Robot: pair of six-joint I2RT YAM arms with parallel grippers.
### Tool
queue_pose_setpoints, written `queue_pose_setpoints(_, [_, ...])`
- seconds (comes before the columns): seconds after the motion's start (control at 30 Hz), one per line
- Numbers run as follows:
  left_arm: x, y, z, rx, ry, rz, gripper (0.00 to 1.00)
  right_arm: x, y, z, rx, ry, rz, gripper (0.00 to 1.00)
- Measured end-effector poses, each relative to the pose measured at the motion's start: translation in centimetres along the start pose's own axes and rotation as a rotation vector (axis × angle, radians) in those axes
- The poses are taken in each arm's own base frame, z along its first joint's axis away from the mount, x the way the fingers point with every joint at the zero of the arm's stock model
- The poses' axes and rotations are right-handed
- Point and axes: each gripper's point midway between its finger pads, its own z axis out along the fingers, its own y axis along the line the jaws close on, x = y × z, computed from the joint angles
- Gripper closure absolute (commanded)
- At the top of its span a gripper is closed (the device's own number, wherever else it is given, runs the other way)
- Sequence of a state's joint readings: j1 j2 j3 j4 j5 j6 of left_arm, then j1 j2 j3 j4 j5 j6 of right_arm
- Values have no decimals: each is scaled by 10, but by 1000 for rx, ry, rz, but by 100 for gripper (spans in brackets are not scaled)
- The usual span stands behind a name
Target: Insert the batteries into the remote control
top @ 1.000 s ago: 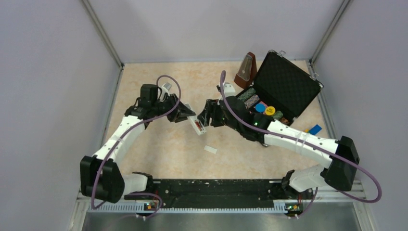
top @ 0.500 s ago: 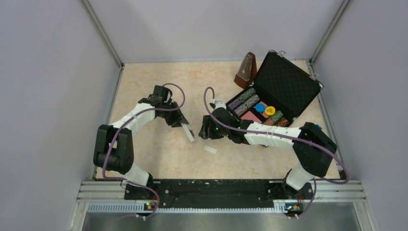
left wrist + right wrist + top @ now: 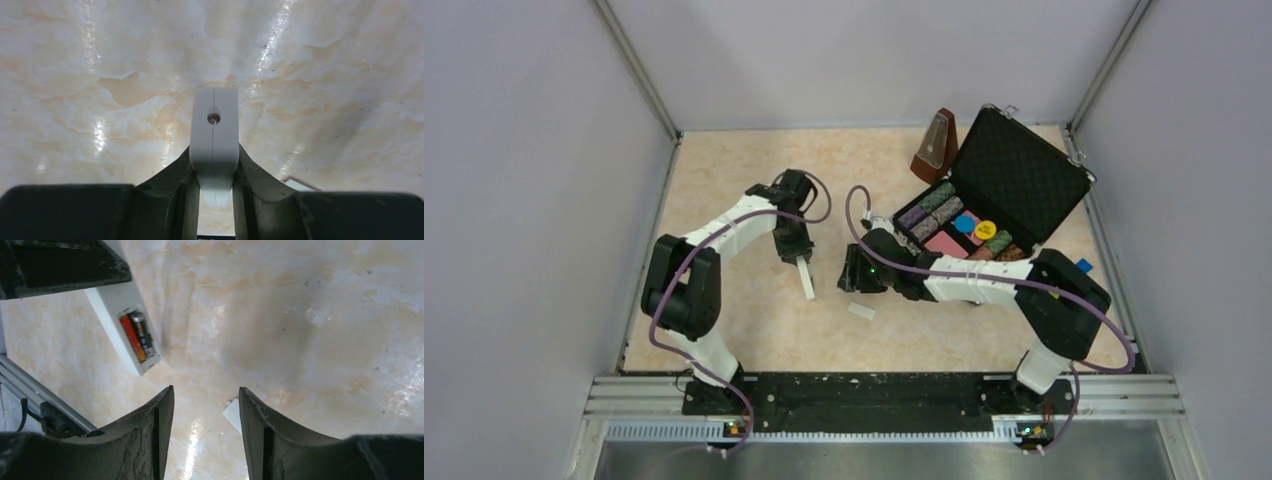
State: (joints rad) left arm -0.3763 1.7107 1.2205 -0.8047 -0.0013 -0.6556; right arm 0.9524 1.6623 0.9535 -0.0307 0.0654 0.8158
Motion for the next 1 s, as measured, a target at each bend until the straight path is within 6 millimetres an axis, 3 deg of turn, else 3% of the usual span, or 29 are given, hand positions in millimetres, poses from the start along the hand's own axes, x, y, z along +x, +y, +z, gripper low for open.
queue_pose_setpoints(0.27, [-3,5,-7,-178,-55,90,100,16,-26,2,87,21,48,51])
queue_pose_setpoints(0.7, [0,11,1,-341,-62,187,100,30,-43,2,112,24,67,51])
queue_pose_setpoints(0.9, [-5,18,0,-320,-72,157,100,28,-37,0,131,29,51,55])
queue_pose_setpoints(1.0, [-12,37,-13,-286,-87,94,100,16,-16,-1,134,4,29,57])
